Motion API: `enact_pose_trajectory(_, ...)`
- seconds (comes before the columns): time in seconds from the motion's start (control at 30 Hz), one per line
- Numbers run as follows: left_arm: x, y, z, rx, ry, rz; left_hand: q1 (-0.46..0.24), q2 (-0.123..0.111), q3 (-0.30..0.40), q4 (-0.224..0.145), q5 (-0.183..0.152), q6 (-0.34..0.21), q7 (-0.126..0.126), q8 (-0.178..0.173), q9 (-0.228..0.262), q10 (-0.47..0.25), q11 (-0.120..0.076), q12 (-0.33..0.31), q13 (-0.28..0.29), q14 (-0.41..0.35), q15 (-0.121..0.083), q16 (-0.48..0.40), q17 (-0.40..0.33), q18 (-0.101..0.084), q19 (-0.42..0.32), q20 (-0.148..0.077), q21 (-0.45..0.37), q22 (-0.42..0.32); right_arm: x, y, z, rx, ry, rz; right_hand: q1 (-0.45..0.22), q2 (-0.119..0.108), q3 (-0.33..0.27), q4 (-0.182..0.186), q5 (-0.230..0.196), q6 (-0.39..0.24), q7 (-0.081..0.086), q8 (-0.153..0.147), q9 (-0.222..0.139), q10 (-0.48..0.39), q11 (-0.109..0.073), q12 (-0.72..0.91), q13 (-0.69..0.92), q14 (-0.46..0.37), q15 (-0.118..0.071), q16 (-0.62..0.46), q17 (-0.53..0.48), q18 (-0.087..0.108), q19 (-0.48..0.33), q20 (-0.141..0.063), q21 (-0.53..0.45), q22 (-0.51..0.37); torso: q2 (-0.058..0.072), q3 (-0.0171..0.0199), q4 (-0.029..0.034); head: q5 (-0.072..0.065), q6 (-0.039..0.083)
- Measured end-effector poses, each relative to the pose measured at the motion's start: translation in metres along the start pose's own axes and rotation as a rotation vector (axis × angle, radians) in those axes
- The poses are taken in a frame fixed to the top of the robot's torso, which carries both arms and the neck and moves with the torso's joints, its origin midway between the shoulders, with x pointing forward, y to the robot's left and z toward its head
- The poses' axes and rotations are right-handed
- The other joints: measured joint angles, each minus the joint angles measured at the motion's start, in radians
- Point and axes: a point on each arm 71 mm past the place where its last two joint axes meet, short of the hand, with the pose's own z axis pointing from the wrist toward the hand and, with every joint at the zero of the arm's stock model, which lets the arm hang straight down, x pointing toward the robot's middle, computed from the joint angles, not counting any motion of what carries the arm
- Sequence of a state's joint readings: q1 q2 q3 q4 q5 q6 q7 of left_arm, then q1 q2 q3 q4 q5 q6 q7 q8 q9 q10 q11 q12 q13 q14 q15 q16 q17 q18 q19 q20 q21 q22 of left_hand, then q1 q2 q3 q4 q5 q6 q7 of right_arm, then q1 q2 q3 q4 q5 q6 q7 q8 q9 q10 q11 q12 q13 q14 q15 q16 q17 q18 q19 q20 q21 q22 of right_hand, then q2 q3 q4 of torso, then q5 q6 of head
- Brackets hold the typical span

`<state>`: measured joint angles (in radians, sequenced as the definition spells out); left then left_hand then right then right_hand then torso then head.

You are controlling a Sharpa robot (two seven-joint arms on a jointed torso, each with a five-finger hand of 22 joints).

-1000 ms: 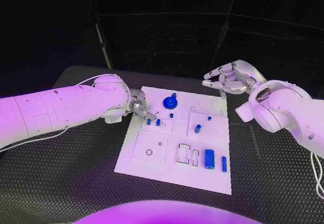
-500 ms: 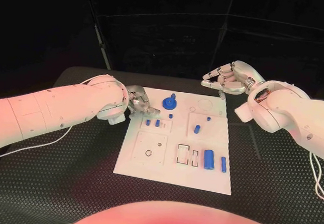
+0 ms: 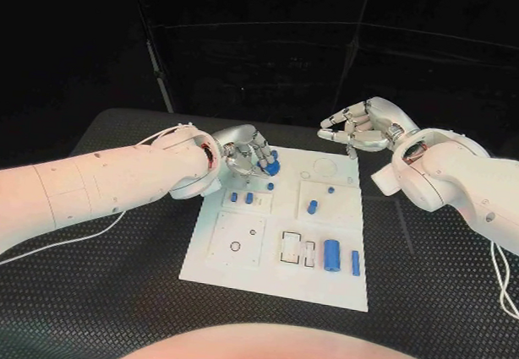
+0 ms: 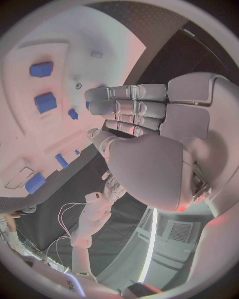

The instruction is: Assemble the parts on the task board

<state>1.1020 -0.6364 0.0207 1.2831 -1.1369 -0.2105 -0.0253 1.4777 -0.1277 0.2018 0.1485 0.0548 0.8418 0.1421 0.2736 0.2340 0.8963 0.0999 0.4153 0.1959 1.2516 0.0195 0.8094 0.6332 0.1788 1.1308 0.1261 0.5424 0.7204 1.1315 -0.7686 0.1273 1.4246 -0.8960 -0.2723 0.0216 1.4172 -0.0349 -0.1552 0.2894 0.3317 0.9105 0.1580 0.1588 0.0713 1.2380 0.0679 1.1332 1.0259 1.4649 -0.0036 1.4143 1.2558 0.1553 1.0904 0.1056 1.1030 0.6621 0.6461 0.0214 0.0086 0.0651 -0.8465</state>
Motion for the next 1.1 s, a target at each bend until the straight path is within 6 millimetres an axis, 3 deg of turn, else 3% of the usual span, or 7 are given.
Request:
enact_pose_trajectory(0.03,0.003,-0.002,0.001,0.027,-0.002,0.027,0.000,0.000,-0.003,-0.003,0.000,0.011,-0.001,-0.011,-0.012,0.010,-0.004,-0.014,-0.016,0.038,-0.004,0.037,0.026,0.000,0.027,-0.004,0.010,0.000,0.000,0.000,0.000,0.000,0.000,0.000,0.000,0.000,0.000,0.000,0.000,0.000,0.000,0.000,0.000,0.000,0.000,0.000,0.000,0.000,0.000,0.000,0.000,0.000,0.000,0.000,0.000,0.000,0.000,0.0000,0.0000,-0.001,0.001)
enact_pose_trajectory(0.17,0.011,-0.007,0.006,0.086,0.000,0.106,0.000,0.000,0.000,-0.008,0.000,0.046,-0.008,-0.047,-0.047,0.043,-0.010,-0.054,-0.065,0.178,-0.016,0.291,0.286,0.000,0.120,-0.019,0.066,0.027,0.001,0.001,0.000,-0.002,0.001,0.001,0.000,0.000,0.000,0.000,0.000,0.000,0.000,0.000,0.000,0.000,0.000,0.000,0.000,0.000,0.000,0.000,0.000,0.000,0.000,0.000,0.000,0.000,0.000,0.0002,0.0000,-0.004,0.003)
enact_pose_trajectory(0.23,0.014,-0.010,0.009,0.106,0.005,0.151,0.000,0.000,-0.002,-0.010,0.000,0.061,-0.010,-0.065,-0.064,0.053,-0.011,-0.072,-0.086,0.207,-0.019,0.396,0.400,-0.004,0.180,-0.024,0.176,0.116,0.001,0.001,0.001,-0.003,0.002,0.001,0.000,0.000,0.000,0.000,0.000,0.000,0.000,0.000,0.000,0.000,0.000,0.000,0.000,0.000,0.000,0.000,0.000,0.000,0.000,0.000,0.000,0.000,0.000,0.0002,0.0000,-0.005,0.005)
enact_pose_trajectory(0.3,0.018,-0.012,0.012,0.117,0.012,0.188,0.000,0.000,-0.003,-0.011,0.000,0.063,-0.012,-0.073,-0.073,0.059,-0.012,-0.081,-0.098,0.210,-0.019,0.440,0.448,-0.018,0.210,-0.026,0.243,0.171,0.002,0.001,0.001,-0.003,0.003,0.001,0.000,0.000,0.000,0.000,0.000,0.000,0.000,0.000,0.000,0.000,0.000,0.000,0.000,0.000,0.000,0.000,0.000,0.000,0.000,0.000,0.000,0.000,0.000,0.0003,0.0000,-0.006,0.005)
enact_pose_trajectory(0.43,0.022,-0.013,0.016,0.122,0.031,0.252,-0.005,-0.005,-0.006,-0.014,0.000,0.082,-0.012,-0.083,-0.084,0.062,-0.013,-0.090,-0.113,0.210,-0.019,0.469,0.474,-0.018,0.234,-0.027,0.312,0.231,0.002,0.002,0.001,-0.004,0.004,0.002,0.000,0.000,0.000,0.000,0.000,0.000,0.000,0.000,0.000,0.000,0.000,0.000,0.000,0.000,0.000,0.000,0.000,0.000,0.000,0.000,0.000,0.000,0.000,0.0004,0.0000,-0.007,0.005)
enact_pose_trajectory(0.5,0.024,-0.012,0.018,0.117,0.044,0.281,-0.005,-0.005,-0.006,-0.014,0.000,0.086,-0.013,-0.083,-0.088,0.068,-0.012,-0.090,-0.117,0.210,-0.019,0.472,0.474,-0.032,0.243,-0.029,0.331,0.247,0.002,0.002,0.001,-0.005,0.004,0.002,0.000,0.000,-0.003,-0.003,0.000,0.000,0.000,0.000,0.000,0.000,0.000,0.000,0.000,0.000,0.000,0.000,0.000,0.000,0.000,0.000,0.000,0.000,0.000,0.0005,0.0000,-0.008,0.005)
enact_pose_trajectory(1.1,0.035,-0.012,0.029,0.059,0.126,0.390,0.008,0.008,0.019,-0.026,0.000,0.145,-0.019,-0.091,-0.103,0.128,-0.025,-0.090,-0.127,0.214,-0.023,0.476,0.452,-0.032,0.258,-0.036,0.394,0.310,0.003,0.002,0.002,-0.007,0.006,0.003,0.004,0.004,-0.003,-0.003,0.004,0.000,0.000,0.004,0.000,0.000,0.000,0.000,0.000,0.000,0.000,0.000,0.000,0.000,0.000,0.000,0.000,0.000,-0.001,0.0009,0.0012,-0.012,0.004)
